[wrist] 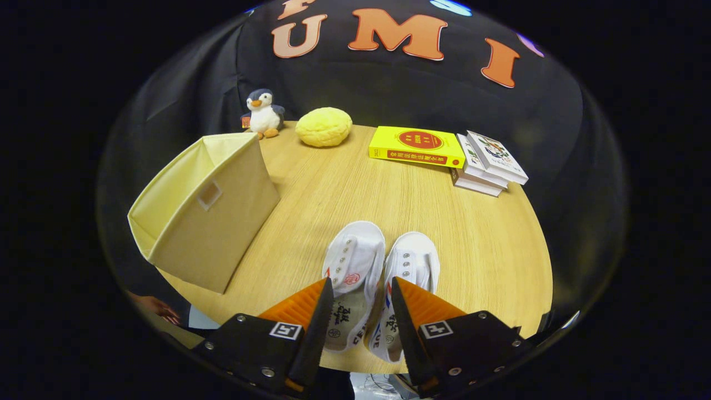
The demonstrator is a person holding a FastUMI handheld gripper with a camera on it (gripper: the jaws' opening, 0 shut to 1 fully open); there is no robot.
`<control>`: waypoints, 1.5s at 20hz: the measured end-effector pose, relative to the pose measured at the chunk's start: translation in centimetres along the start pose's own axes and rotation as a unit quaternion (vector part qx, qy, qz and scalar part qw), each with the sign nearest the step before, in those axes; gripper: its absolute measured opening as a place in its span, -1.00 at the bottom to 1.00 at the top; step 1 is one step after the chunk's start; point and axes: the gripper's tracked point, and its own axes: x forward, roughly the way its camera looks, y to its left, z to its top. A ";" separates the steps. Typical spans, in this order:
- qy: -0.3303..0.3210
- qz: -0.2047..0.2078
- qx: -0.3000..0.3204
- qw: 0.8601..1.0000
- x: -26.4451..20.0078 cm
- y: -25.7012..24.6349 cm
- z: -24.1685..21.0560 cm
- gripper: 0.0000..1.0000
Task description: Open the storage box then place both shoes into the box .Put the left shoe in first, then the right shoe, with the right side of both shoes facing outward in a uniform manner.
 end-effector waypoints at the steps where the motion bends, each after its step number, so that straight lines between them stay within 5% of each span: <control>1: 0.003 0.008 0.001 1.000 0.4 0.0 -0.4 0.17; 7: 0.017 0.034 -0.018 0.999 2.6 -0.3 -2.8 -0.18; 20: 0.030 0.074 -0.041 0.996 3.8 0.6 -4.4 -0.41; 25: 0.035 0.047 -0.084 0.995 4.0 0.3 -4.6 -0.43; 30: 0.053 0.040 -0.061 0.996 3.9 -0.1 -4.8 -0.56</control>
